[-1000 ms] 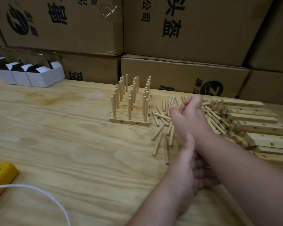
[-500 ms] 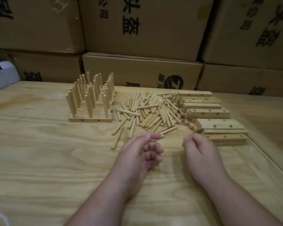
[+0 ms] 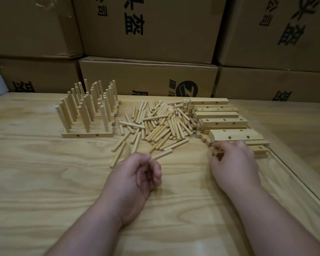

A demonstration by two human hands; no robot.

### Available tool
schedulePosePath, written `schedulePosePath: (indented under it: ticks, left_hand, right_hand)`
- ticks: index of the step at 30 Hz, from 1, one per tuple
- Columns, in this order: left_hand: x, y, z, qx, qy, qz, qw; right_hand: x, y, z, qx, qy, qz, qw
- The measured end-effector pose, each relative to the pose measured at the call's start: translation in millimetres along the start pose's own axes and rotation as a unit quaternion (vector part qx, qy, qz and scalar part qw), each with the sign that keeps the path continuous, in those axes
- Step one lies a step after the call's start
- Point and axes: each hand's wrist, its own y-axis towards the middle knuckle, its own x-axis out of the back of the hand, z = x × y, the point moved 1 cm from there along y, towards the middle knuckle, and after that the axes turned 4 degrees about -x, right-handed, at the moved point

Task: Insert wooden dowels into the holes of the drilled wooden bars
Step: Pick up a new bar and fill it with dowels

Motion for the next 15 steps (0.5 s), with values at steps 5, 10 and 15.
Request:
schedulePosePath:
  ticks: [5,10,15]
  left_hand:
    - [2.3,-4.1,-1.3,-0.015,0.008,0.032,0.999]
    - [0.2,0.2,0.2,-0.024,-0.002,-0.009,1.0]
    - [-4.6,0.5,0.8,-0.075,0.041,0.003,0.996]
  right_hand:
    - [0.8,-0.4,8.8,0.057,-0.007,-0.071,0.996]
    - [-1.2,-19.9,32.9,0.199,0.075,-0.117,0.97]
    - [-7.5,-34.0,51.4,0.32,0.188,-0.146,0.917]
